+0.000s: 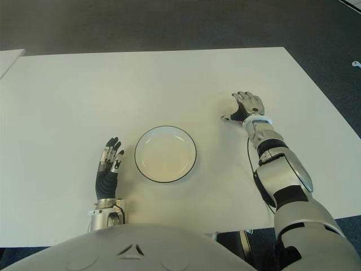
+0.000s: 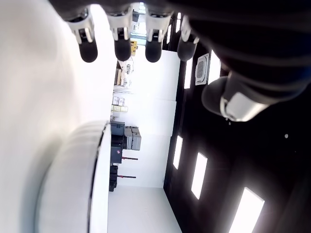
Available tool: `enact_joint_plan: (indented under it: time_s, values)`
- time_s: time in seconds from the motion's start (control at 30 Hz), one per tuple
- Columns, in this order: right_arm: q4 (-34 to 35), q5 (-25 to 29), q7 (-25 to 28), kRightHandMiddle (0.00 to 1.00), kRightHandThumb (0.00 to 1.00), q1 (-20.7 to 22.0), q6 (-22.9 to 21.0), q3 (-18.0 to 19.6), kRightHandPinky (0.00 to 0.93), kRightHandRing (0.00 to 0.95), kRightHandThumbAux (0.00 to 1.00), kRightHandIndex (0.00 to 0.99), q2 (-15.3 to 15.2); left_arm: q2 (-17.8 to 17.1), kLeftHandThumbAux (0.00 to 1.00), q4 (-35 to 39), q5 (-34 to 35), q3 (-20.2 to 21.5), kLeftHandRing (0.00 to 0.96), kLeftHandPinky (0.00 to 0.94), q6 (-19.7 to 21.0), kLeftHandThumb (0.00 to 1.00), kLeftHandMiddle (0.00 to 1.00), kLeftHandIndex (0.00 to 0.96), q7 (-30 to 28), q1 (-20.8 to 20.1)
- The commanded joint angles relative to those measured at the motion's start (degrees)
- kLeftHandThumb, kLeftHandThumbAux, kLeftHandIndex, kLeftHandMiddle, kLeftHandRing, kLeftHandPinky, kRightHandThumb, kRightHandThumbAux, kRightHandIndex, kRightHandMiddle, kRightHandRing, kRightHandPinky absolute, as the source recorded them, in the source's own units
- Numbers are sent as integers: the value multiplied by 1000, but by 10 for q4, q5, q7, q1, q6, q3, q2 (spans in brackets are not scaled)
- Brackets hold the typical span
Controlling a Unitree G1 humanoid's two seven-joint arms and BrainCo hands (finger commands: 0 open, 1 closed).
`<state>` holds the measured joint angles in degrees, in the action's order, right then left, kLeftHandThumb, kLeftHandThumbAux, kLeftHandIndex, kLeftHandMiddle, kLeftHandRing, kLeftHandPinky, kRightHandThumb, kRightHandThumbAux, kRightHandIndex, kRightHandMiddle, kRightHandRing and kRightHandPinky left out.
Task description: Put the apples into the plate.
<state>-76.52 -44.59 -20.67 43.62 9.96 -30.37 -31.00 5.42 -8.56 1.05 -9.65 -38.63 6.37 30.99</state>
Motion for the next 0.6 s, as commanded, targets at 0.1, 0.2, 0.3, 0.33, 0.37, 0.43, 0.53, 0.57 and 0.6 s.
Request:
enact_joint_plan:
  time_s: [0.1,0.2,0.3,0.33,0.37,0.43,0.53,0.57,0.6]
  values:
    - [-19,4,25,23,285,-32,-8,-2,38,17,446,0,-1,3,459,-39,2,15,3,0,-1,32,36,20,-5,-6]
    - [-22,8,29,20,286,-34,-7,2,40,14,445,0,-2,0,468,-52,7,20,6,0,-3,34,39,23,-8,-11]
    - [-20,12,33,16,288,-34,-5,5,32,9,447,0,-2,1,474,-48,5,20,10,0,6,36,41,24,-5,-9]
    - [-20,14,36,15,288,-35,-5,7,31,8,447,0,-2,7,475,-29,0,14,10,0,16,36,41,24,-1,-5]
    - [-20,16,37,13,290,-36,-5,9,32,6,448,0,-1,11,472,-15,-4,10,11,0,22,40,40,24,1,-3]
    - [-16,17,35,12,292,-38,-5,8,33,4,449,0,1,15,467,-3,-4,6,11,0,26,45,39,24,2,-1]
    - [-15,16,32,12,290,-40,-10,6,34,4,450,0,3,17,463,-9,0,9,12,3,16,50,40,24,1,-2]
    - [-16,16,31,12,286,-41,-12,5,37,4,450,0,3,17,460,-11,1,10,15,9,13,53,43,24,1,-3]
    - [-14,16,29,13,283,-39,-14,5,38,5,450,0,6,17,458,-14,0,11,17,12,9,56,45,25,2,-3]
